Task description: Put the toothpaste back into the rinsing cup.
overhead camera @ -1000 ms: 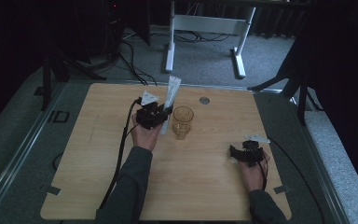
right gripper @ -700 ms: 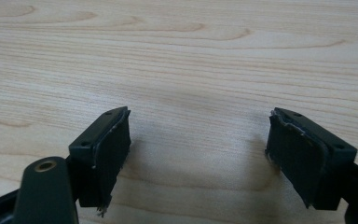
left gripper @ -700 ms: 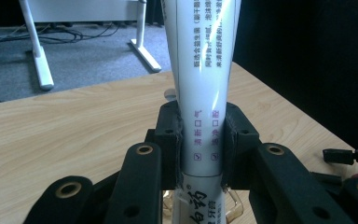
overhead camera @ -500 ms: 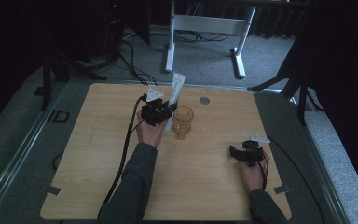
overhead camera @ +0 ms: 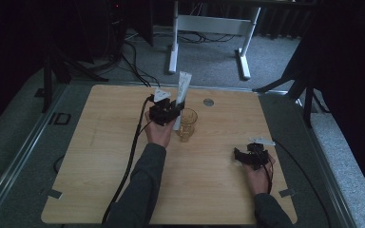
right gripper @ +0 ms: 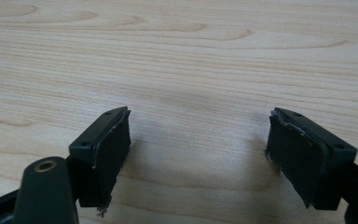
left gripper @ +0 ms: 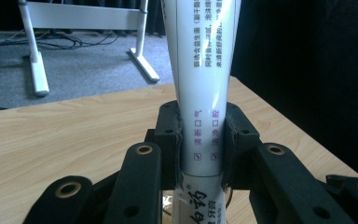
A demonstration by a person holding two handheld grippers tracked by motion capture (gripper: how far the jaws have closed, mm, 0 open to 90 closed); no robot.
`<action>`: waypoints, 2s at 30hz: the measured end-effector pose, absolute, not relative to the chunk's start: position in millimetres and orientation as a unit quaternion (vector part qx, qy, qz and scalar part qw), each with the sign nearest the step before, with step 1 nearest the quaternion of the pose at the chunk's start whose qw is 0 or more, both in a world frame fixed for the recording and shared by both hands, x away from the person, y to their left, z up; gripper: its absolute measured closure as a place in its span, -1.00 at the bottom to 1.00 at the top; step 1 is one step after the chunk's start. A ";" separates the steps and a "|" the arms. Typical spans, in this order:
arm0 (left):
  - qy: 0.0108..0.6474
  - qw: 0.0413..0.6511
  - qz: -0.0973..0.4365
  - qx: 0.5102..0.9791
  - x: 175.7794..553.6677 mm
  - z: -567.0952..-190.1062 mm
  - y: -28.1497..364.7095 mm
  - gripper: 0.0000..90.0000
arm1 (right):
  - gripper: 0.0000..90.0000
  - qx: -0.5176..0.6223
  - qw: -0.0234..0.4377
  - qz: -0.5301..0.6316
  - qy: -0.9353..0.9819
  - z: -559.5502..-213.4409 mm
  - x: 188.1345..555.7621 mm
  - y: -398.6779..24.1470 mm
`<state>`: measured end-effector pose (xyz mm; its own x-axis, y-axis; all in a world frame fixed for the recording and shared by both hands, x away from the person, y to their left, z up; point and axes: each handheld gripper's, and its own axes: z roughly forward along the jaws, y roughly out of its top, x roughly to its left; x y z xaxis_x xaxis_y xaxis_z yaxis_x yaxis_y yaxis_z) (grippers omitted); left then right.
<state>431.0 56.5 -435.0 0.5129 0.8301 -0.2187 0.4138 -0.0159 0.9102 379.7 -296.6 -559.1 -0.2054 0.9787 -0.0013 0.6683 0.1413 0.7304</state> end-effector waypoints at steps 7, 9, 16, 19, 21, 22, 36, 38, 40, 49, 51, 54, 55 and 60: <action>0.456 0.542 0.202 0.676 437.5 -433.1 49.0 0.59 | -0.53 0.577 0.252 0.309 0.713 -559.2 379.8 -296.7; 0.459 0.544 0.204 0.672 439.3 -433.7 47.9 0.59 | -0.53 0.578 0.252 0.309 0.713 -559.2 379.8 -296.7; 0.471 0.542 0.216 0.661 445.3 -437.3 44.5 0.58 | -0.53 0.578 0.251 0.309 0.712 -559.2 379.6 -296.5; 0.470 0.542 0.221 0.661 449.1 -437.6 40.4 0.58 | -0.53 0.578 0.251 0.309 0.712 -559.2 379.6 -296.5; 0.469 0.541 0.223 0.661 449.7 -437.4 39.4 0.58 | -0.53 0.578 0.251 0.309 0.712 -559.2 379.6 -296.5; 0.468 0.542 0.224 0.661 450.3 -437.3 38.4 0.58 | -0.53 0.578 0.251 0.309 0.712 -559.2 379.6 -296.5; 0.461 0.539 0.246 0.660 457.4 -439.8 26.8 0.58 | -0.53 0.578 0.251 0.309 0.712 -559.2 379.6 -296.5; 0.461 0.540 0.248 0.660 459.1 -441.4 26.2 0.58 | -0.53 0.577 0.251 0.309 0.713 -559.2 379.6 -296.5; 0.463 0.539 0.247 0.659 460.7 -443.5 25.6 0.58 | -0.53 0.577 0.251 0.309 0.713 -559.1 379.6 -296.5; 0.456 0.534 0.249 0.667 462.5 -448.6 20.5 0.57 | -0.53 0.577 0.251 0.309 0.713 -559.2 379.6 -296.5; 0.457 0.534 0.250 0.666 463.8 -449.6 20.0 0.57 | -0.53 0.577 0.251 0.309 0.713 -559.2 379.6 -296.5; 0.456 0.530 0.254 0.668 464.3 -451.1 18.9 0.57 | -0.53 0.577 0.251 0.309 0.713 -559.2 379.6 -296.4; 0.454 0.529 0.255 0.670 464.6 -451.6 18.3 0.57 | -0.53 0.577 0.251 0.309 0.713 -559.2 379.6 -296.5; 0.455 0.523 0.252 0.675 467.4 -456.5 17.1 0.56 | -0.53 0.577 0.251 0.309 0.713 -559.2 379.6 -296.5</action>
<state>467.4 17.1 -456.5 0.4591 0.8779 -0.1361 0.3503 -0.0381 0.9359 379.6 -296.5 -559.2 -0.2076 0.9782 -0.0008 0.6681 0.1424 0.7304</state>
